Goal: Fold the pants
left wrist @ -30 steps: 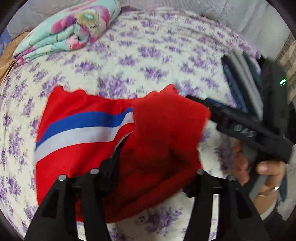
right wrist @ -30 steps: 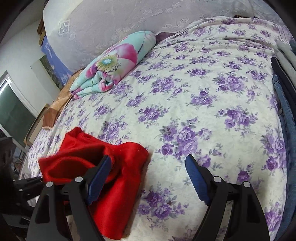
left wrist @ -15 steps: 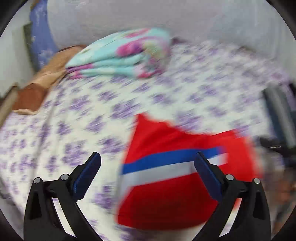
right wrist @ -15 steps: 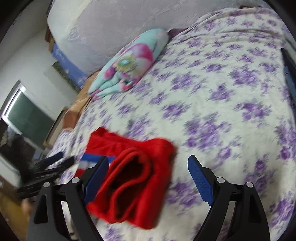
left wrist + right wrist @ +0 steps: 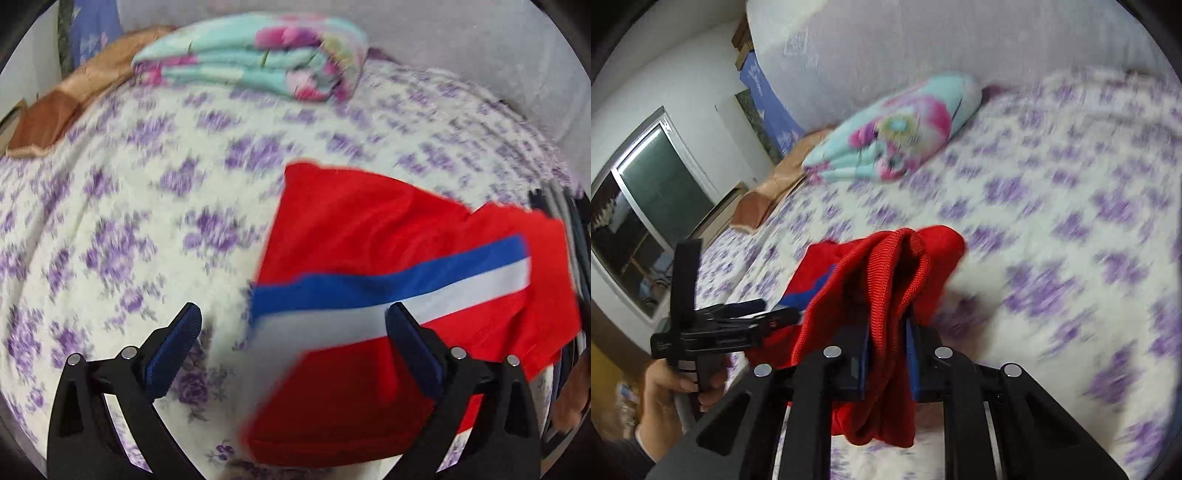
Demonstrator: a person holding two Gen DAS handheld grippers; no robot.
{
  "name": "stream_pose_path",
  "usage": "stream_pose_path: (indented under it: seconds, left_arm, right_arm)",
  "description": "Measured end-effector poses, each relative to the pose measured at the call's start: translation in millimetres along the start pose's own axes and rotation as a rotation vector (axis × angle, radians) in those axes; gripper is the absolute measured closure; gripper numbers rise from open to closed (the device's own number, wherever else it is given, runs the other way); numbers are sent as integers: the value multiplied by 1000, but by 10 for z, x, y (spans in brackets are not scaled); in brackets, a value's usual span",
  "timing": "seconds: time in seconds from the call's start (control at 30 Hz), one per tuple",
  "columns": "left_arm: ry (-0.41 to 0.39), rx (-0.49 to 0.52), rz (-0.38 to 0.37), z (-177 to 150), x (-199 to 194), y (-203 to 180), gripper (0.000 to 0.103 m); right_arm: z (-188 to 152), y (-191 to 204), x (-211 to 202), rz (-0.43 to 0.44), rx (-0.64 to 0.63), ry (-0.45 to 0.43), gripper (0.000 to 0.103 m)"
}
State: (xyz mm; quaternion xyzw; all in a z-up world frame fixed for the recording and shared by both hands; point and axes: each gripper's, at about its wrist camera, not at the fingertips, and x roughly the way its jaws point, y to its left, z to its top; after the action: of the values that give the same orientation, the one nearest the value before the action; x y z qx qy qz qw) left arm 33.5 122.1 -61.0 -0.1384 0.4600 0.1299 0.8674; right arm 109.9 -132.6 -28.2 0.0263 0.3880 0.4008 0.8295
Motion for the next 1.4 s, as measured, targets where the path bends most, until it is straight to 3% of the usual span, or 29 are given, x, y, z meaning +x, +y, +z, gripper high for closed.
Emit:
stream_pose_path:
  seconds: [0.03,0.1,0.13,0.17,0.2,0.3,0.37,0.43,0.57,0.67,0.77,0.83,0.9,0.97,1.03,1.13,1.17,1.3,1.4]
  left_arm:
    - [2,10,8,-6,6,-5,5]
    - [59,35,43,-23,162,-51,4]
    - [89,40,53,-47,264,-55,4]
    - [98,34,50,-70,326,-51,4]
    - [89,15,33,-80,333,-25,4]
    - [100,-11,18,-23,240,23,4]
    - [72,7,31,41,153,32,5]
    - [61,19,31,107,113,43,5]
    - [89,-18,-15,213,182,92,5]
    - [75,-21,-3,199,208,50,5]
    - [21,14,0,218,155,-79,5]
    - [3,35,24,282,155,-144,5]
    - [-6,24,43,375,177,-164,5]
    - [-18,-3,44,434,190,-147,5]
    - [-21,-34,34,475,221,-113,5]
    - [-11,-60,33,482,304,-67,5]
    - [-2,-65,36,481,347,-51,5]
    - [21,-79,46,481,460,24,4]
    - [26,-93,47,475,514,111,4]
  right_arm:
    - [-2,-17,30,-36,-25,32,85]
    - [-98,-116,283,-69,-44,181,67]
    - [-146,-165,389,-85,-30,213,49]
    - [-172,-208,454,-114,-11,213,38]
    - [-169,-237,464,-136,1,206,36]
    - [-101,-217,310,-97,-8,162,36]
    - [-64,-269,241,-79,15,144,24]
    - [-50,-357,270,-69,58,145,19]
    - [-92,-395,391,-43,107,173,19]
    - [-83,-360,354,-63,108,141,19]
    - [-2,-255,84,-141,74,-26,19]
    - [35,-190,-67,-91,61,-113,19]
    - [51,-85,-146,-27,37,-178,28]
    - [88,93,-12,22,-11,-129,51]
    - [99,239,188,36,-52,-51,61]
    - [83,317,516,-31,-64,40,59]
    - [71,264,601,-60,-39,57,52]
    - [10,117,624,-120,-56,68,53]
    - [-8,8,529,-114,-39,64,53]
